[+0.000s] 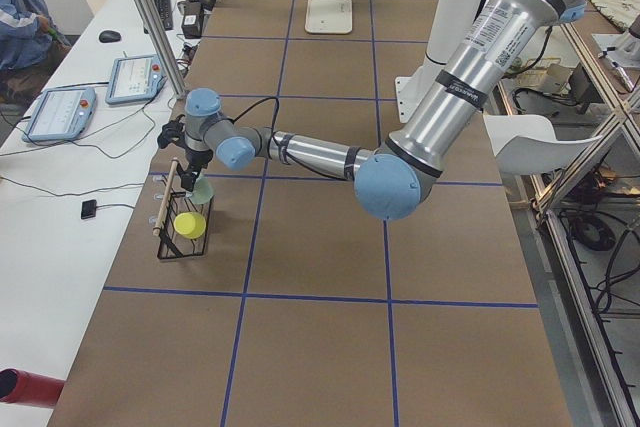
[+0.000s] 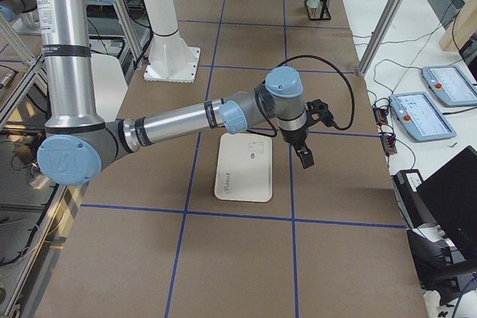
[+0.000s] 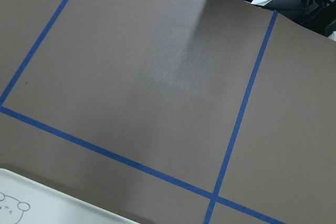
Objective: Left arm grabs green cup and hands to right arm on tray
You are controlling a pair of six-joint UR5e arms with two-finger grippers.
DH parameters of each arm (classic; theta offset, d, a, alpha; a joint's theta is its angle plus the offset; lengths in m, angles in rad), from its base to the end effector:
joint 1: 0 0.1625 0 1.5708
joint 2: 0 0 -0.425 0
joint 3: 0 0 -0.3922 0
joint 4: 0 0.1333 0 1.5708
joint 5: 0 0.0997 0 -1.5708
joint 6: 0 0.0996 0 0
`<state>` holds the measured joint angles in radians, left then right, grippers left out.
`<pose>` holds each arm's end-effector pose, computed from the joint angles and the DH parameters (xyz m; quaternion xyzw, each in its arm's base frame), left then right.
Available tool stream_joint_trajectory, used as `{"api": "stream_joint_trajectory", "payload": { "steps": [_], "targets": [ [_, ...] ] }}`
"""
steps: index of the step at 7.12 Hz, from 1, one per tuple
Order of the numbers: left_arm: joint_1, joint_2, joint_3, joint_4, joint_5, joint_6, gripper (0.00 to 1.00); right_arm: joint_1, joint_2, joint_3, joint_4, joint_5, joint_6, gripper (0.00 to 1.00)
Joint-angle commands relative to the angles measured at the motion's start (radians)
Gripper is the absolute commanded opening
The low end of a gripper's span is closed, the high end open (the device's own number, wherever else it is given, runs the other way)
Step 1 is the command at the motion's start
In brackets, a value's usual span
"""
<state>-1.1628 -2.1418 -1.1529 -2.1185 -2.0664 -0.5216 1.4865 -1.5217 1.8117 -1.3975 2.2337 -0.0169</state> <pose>0.2187 -0.7225 0.4629 0.1942 0.3551 0.0324 0.9139 0.0279 -0.5252 0.5005 0.2063 -0.3239 -0.1212 0.9154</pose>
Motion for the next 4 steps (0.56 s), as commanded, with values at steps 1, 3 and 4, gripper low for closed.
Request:
{"api": "stream_joint_trajectory", "payload": {
  "steps": [1,3,4],
  "targets": [
    [0.002,-0.015,0.021,-0.001,0.0,0.0,1.0,0.0,0.0,0.001,0.0,0.001,0.0,1.0],
    [0.0,-0.009,0.019,-0.003,0.0,0.032,0.98,0.0,0.0,0.003,0.0,0.001,0.0,1.0],
    [0.0,-0.007,0.019,-0.003,0.0,0.04,0.98,0.0,0.0,0.003,0.0,0.001,0.002,1.0]
  ]
}}
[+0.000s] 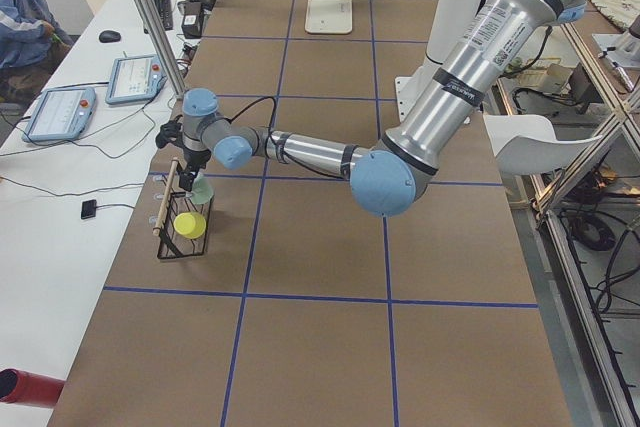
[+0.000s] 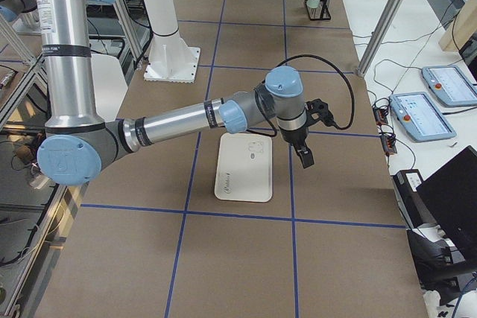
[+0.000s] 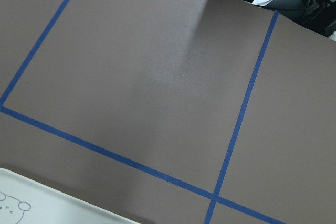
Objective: Left arm grabs green cup and hands to right arm on tray
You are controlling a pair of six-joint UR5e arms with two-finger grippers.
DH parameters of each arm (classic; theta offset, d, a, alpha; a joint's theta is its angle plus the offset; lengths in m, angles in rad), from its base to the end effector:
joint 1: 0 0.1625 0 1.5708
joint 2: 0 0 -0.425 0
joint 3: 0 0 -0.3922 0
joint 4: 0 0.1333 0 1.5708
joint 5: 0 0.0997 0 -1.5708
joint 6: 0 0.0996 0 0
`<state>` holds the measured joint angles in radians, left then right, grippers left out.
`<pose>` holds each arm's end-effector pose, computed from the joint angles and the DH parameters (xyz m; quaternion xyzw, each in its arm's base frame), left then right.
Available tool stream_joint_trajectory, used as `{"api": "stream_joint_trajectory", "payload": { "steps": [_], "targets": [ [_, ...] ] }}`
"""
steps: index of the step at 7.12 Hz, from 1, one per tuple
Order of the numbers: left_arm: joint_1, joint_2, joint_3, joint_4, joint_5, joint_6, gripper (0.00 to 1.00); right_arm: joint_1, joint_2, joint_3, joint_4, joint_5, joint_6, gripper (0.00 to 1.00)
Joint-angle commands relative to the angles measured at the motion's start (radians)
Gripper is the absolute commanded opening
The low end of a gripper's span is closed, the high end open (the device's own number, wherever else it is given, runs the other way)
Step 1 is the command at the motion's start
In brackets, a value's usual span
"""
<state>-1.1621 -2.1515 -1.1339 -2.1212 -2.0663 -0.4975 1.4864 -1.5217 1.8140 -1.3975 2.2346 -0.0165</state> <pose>0.2208 -0.7261 0.4652 0.1956 0.3517 0.0429 0.9145 0.0278 -0.5249 0.4993 0.2072 -0.3243 -0.1215 0.9150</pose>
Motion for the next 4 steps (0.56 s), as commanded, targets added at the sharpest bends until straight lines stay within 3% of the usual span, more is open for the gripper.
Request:
{"api": "stream_joint_trajectory", "payload": {
  "steps": [1,2,4],
  "targets": [
    [-0.001,0.002,0.0,0.0,0.0,0.017,0.98,0.0,0.0,-0.001,0.0,0.0,0.0,1.0],
    [-0.001,0.004,-0.001,0.001,0.0,0.016,0.91,0.0,0.0,-0.001,0.0,0.0,0.0,1.0],
    [-0.002,0.002,-0.006,0.003,0.0,0.017,0.27,0.0,0.0,0.001,0.0,0.0,0.001,1.0]
  ]
}}
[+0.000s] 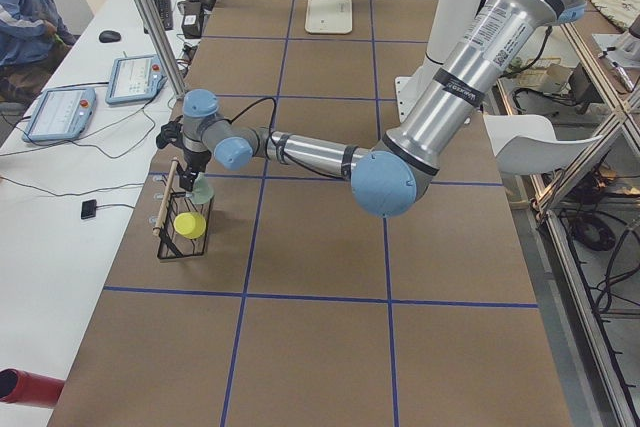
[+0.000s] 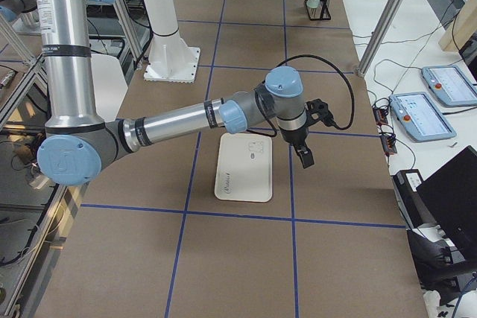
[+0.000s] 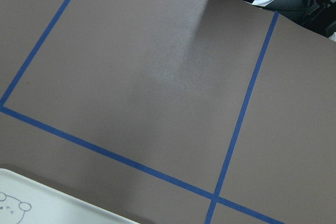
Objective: Left arm grabs green cup and hands to right arm on tray
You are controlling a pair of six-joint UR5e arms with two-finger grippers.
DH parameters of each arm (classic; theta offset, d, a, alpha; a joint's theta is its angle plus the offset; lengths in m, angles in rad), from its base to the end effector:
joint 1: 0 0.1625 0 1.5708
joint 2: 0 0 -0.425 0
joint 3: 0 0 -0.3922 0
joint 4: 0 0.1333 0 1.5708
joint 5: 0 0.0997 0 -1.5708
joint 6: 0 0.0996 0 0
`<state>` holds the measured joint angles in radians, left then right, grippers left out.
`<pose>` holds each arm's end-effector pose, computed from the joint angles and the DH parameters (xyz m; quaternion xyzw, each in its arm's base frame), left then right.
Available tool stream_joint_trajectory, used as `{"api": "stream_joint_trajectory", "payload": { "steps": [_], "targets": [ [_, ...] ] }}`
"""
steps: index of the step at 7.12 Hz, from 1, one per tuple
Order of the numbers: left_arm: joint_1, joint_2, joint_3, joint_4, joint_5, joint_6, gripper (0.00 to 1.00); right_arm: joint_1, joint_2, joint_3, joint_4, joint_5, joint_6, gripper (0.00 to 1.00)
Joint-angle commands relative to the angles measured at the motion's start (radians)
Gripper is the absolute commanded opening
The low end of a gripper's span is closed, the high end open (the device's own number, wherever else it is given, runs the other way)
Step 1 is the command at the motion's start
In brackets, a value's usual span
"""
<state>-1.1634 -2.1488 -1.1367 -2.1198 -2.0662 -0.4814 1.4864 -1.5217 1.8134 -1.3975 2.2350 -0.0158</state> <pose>0.2194 -0.7255 0.4659 0.1981 0.3497 0.0495 0.9143 0.0277 -0.5250 0.4996 0.2068 -0.3245 -0.1211 0.9150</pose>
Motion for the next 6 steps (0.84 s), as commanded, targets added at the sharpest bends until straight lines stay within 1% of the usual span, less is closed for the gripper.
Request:
{"api": "stream_joint_trajectory", "payload": {
  "steps": [1,2,3,4,5,6],
  "targets": [
    [-0.007,0.001,-0.005,0.001,0.0,0.007,0.05,0.0,0.0,0.003,0.0,0.0,0.0,1.0],
    [-0.018,0.001,-0.011,0.001,0.0,0.035,0.0,0.002,0.0,0.004,0.0,0.0,0.002,1.0],
    [-0.041,0.001,-0.023,0.001,-0.009,0.043,0.0,0.002,0.0,0.004,0.0,0.0,0.002,1.0],
    [-0.056,0.007,-0.058,0.006,-0.014,0.043,0.0,0.002,0.0,0.004,0.0,0.0,0.002,1.0],
    [-0.059,0.032,-0.117,0.018,-0.044,0.041,0.0,0.0,0.0,0.003,0.0,0.0,0.001,1.0],
    [-0.094,0.058,-0.156,0.02,-0.125,0.041,0.0,0.0,0.0,0.004,0.0,0.0,0.0,1.0]
  ]
}}
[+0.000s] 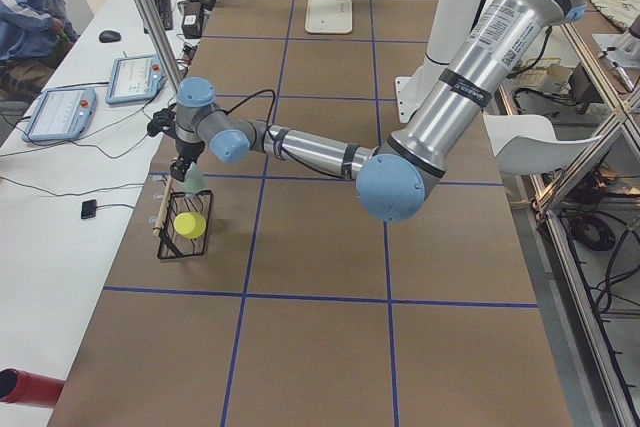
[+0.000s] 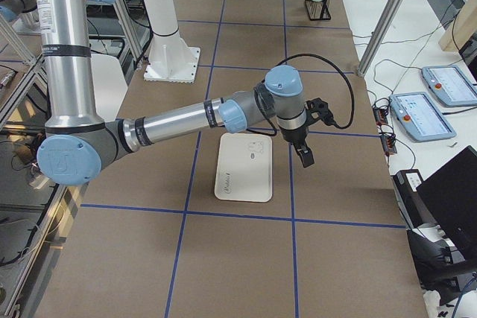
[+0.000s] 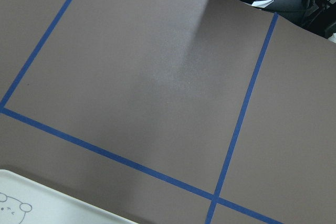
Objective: Left arm grabs green cup and hands to right arm on tray
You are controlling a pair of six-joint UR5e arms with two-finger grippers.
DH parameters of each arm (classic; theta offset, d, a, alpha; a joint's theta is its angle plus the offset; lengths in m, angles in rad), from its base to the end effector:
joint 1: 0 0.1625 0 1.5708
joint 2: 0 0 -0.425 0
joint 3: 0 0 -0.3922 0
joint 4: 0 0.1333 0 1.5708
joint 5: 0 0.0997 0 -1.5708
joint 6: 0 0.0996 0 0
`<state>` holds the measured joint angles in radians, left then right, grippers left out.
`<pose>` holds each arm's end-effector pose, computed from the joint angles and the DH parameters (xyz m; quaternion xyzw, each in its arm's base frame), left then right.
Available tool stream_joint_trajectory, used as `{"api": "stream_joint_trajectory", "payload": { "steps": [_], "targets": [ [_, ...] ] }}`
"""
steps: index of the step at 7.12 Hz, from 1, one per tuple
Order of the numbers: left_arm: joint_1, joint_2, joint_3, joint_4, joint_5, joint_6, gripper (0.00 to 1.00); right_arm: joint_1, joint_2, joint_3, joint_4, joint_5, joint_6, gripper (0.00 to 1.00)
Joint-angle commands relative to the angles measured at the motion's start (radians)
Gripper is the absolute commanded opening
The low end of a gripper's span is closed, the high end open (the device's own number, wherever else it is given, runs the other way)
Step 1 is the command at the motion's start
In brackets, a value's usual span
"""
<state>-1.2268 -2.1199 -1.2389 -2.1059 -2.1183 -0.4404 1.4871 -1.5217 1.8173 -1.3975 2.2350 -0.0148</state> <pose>0.1714 -0.7201 0.4345 0.2307 0.3675 0.0561 0.8992 0.0281 -0.5246 0.4976 0.2086 -0.3245 -0.1209 0.9147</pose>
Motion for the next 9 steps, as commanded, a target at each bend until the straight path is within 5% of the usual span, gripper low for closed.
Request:
{"api": "stream_joint_trajectory", "payload": {
  "steps": [1,3,5,9],
  "targets": [
    [-0.087,0.043,-0.092,0.007,-0.163,0.0,0.0,0.001,0.0,0.002,0.0,0.0,-0.001,1.0],
    [-0.16,0.092,-0.187,0.006,-0.29,-0.035,0.0,0.001,-0.002,0.005,0.0,0.002,0.002,1.0],
    [-0.134,0.089,-0.243,-0.014,-0.282,-0.295,0.0,-0.033,0.009,0.02,0.056,0.038,0.167,1.0],
    [-0.016,0.033,-0.375,-0.036,-0.246,-0.635,0.0,-0.269,0.061,0.014,0.623,0.031,1.007,1.0]
  ]
}}
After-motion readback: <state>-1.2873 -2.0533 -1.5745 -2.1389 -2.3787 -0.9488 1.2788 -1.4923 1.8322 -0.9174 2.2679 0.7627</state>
